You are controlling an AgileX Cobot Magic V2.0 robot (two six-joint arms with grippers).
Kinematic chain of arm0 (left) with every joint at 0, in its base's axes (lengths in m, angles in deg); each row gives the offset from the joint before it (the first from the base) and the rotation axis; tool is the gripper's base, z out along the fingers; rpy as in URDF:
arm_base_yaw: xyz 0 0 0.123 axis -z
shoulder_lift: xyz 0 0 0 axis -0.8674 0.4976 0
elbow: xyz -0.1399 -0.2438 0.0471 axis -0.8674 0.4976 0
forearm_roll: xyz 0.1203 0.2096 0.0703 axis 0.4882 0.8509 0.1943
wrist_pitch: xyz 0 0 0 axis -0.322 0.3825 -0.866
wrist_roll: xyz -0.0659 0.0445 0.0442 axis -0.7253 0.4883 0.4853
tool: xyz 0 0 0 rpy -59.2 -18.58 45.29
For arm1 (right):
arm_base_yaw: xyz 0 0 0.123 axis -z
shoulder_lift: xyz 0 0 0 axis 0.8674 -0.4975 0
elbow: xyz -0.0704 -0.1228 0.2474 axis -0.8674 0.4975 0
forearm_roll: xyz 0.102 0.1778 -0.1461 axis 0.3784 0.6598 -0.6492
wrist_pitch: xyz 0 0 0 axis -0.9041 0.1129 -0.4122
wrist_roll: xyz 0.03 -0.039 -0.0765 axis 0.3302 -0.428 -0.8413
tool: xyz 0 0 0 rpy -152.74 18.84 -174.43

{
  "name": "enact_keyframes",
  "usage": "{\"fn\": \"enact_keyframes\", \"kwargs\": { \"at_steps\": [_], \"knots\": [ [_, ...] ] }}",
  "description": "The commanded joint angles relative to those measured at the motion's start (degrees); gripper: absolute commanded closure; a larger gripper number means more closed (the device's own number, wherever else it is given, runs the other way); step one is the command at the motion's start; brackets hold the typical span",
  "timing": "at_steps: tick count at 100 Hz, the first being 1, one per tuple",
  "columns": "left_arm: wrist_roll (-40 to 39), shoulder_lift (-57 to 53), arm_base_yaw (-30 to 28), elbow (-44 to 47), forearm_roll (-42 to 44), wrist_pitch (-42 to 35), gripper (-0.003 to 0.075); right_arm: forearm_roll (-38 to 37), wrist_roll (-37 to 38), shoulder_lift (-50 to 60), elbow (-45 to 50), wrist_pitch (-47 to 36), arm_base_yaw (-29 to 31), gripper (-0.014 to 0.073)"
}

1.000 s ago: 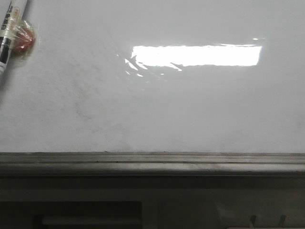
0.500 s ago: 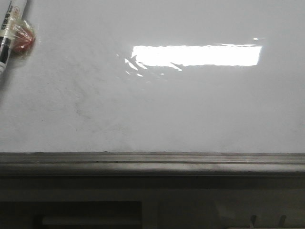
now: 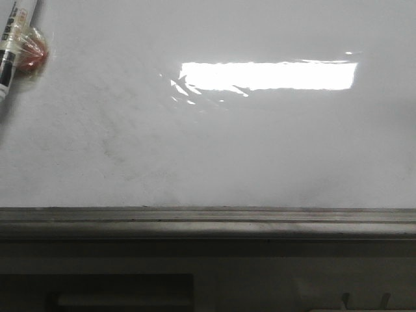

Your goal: Write number 6 on whiteboard

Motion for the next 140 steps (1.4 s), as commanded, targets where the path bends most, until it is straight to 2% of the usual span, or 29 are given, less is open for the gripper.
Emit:
{"fn": "enact_keyframes", "kwargs": {
  "at_steps": [1,14,22,32,33,34,38,44,49,61,73,123,140],
  "knots": [
    [0.13,5.84,-0.09,-4.68,0.59,0.46,0.074,-0.1,-2.66,-5.04,-5.27,-0.25,0.2,0.066],
    [0.26,10.97,-0.09,-6.76,-0.17,1.43,0.0736,-0.1,-5.71,-7.86,-8.42,3.41,0.2,0.0622],
    [4.07,12.62,-0.09,-6.92,-4.24,1.56,0.0685,0.01,-5.82,-8.53,-8.79,4.31,0.2,0.0487],
    [12.15,14.2,-0.09,-6.92,-12.24,2.78,0.0514,0.56,-5.82,-9.19,-8.79,4.95,0.2,0.0229],
    [13.34,14.4,-0.09,-6.92,-13.51,3.19,0.0463,0.68,-5.82,-9.17,-8.79,4.93,0.2,0.0214],
    [13.92,14.41,-0.09,-6.92,-14.15,3.19,0.0463,0.68,-5.82,-9.17,-8.79,4.93,0.2,0.0199],
    [17.59,15.03,-0.09,-6.92,-18.05,3.79,0.0356,0.79,-5.82,-9.32,-8.79,5.07,0.2,0.0133],
    [22.51,15.93,-0.09,-6.92,-22.8,4.67,0.0223,0.88,-5.82,-9.44,-8.79,5.07,0.2,0.01],
    [27.17,16.68,-0.09,-6.92,-26.6,5.62,0.0177,0.88,-5.82,-9.53,-8.79,5.07,0.2,0.0106],
    [36.58,19.3,-0.09,-6.92,-35.57,8.06,0.0202,0.88,-5.82,-9.53,-8.79,5.07,0.2,0.0105],
    [42.23,22.94,-0.09,-6.92,-40.12,9.69,0.023,0.99,-5.82,-9.53,-8.79,5.07,0.2,0.0105],
    [54.19,35.51,-0.09,-6.92,-49.53,10.34,0.023,0.99,-5.82,-9.53,-8.79,4.86,0.2,0.0105],
    [57.54,37.77,-0.09,-7.05,-53.07,10.45,0.0287,0.99,-5.82,-9.53,-8.79,4.49,0.2,0.0105]
  ]
}}
